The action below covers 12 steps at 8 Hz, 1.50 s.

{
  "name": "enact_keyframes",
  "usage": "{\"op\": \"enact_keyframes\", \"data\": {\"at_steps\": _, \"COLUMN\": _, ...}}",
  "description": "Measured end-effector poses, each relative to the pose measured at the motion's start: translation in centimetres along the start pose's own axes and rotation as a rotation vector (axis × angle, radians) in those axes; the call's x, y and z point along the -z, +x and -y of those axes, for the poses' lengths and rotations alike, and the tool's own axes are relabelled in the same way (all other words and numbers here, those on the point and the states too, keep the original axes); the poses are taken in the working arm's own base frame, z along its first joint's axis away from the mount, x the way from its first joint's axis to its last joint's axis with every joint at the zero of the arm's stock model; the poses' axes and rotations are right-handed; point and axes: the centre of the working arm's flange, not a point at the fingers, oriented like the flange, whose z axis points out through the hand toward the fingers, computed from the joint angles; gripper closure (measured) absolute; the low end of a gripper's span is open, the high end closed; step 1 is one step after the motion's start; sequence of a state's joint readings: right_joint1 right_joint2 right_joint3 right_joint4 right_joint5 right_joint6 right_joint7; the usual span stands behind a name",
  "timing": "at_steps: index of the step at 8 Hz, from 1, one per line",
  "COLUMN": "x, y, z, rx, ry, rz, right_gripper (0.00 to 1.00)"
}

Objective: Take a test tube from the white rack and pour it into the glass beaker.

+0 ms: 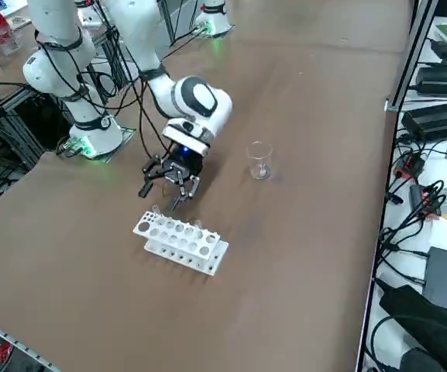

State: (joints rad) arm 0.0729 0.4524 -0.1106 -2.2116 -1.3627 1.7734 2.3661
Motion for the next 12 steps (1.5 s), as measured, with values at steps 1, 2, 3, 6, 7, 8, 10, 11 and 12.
{"op": "enact_keyframes", "data": {"at_steps": 1, "x": -0.7, "y": -0.3, "z": 0.9, "rx": -0.041, "ry": -0.016, "rz": -0.015, "right_gripper": 0.0}}
{"op": "enact_keyframes", "data": {"at_steps": 2, "x": -1.5, "y": -0.4, "z": 2.0, "rx": -0.076, "ry": -0.038, "rz": -0.033, "right_gripper": 0.0}}
{"op": "enact_keyframes", "data": {"at_steps": 3, "x": -2.5, "y": -0.8, "z": 2.7, "rx": -0.106, "ry": -0.057, "rz": -0.044, "right_gripper": 0.01}}
{"op": "enact_keyframes", "data": {"at_steps": 6, "x": -3.7, "y": -1.4, "z": 3.3, "rx": -0.159, "ry": -0.079, "rz": -0.067, "right_gripper": 0.07}}
{"op": "enact_keyframes", "data": {"at_steps": 7, "x": -3.6, "y": -1.1, "z": 3.5, "rx": -0.168, "ry": -0.079, "rz": -0.07, "right_gripper": 0.12}}
{"op": "enact_keyframes", "data": {"at_steps": 8, "x": -3.5, "y": -0.9, "z": 3.7, "rx": -0.174, "ry": -0.077, "rz": -0.071, "right_gripper": 0.15}}
{"op": "enact_keyframes", "data": {"at_steps": 10, "x": -3.3, "y": -0.9, "z": 3.7, "rx": -0.182, "ry": -0.078, "rz": -0.079, "right_gripper": 0.23}}
{"op": "enact_keyframes", "data": {"at_steps": 11, "x": -3.2, "y": -0.9, "z": 3.7, "rx": -0.188, "ry": -0.079, "rz": -0.084, "right_gripper": 0.25}}
{"op": "enact_keyframes", "data": {"at_steps": 12, "x": -3.1, "y": -1.0, "z": 3.7, "rx": -0.19, "ry": -0.08, "rz": -0.089, "right_gripper": 0.25}}
